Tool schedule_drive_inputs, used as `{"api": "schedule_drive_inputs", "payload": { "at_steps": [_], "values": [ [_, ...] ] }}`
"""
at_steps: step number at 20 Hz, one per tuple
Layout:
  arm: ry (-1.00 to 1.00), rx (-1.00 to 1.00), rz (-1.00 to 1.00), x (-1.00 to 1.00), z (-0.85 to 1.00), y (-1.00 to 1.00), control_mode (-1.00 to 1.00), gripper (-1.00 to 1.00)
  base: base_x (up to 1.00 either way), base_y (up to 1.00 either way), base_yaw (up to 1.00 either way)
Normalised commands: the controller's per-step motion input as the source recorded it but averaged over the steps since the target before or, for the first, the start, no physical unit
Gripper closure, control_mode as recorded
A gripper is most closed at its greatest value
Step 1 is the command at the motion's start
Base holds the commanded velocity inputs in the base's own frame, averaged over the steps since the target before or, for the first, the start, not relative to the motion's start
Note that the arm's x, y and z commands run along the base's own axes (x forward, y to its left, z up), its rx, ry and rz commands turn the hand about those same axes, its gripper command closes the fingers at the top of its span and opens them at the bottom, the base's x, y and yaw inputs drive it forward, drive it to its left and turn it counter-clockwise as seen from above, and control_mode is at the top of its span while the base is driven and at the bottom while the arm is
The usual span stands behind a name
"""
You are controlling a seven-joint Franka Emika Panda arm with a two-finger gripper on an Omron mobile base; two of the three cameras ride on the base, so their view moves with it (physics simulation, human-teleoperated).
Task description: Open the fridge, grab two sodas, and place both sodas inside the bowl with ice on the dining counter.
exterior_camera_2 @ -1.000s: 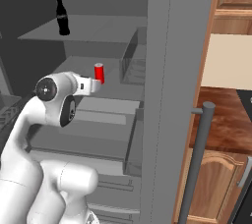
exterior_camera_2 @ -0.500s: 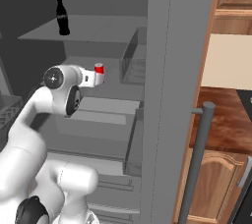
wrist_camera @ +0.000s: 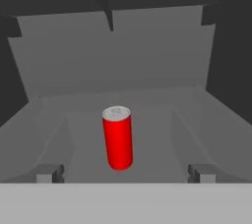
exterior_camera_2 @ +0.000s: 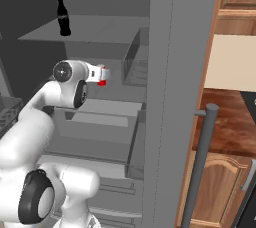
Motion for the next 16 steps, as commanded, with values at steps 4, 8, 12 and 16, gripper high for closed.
{"api": "schedule_drive_inputs", "payload": {
  "at_steps": [4,8,12,16],
  "values": [
    [0.01,0.00,0.00,0.44,-0.11,0.00,-1.00,-1.00,0.00,0.00,0.00],
    [0.01,0.00,0.00,0.31,-0.18,0.06,-1.00,-1.00,0.00,0.00,0.00],
    [0.03,-0.03,0.00,0.30,-0.19,0.13,-1.00,-1.00,0.00,0.00,0.00],
    [0.00,-0.01,0.00,0.25,-0.08,0.07,-1.00,-1.00,0.00,0.00,0.00]
  ]
}}
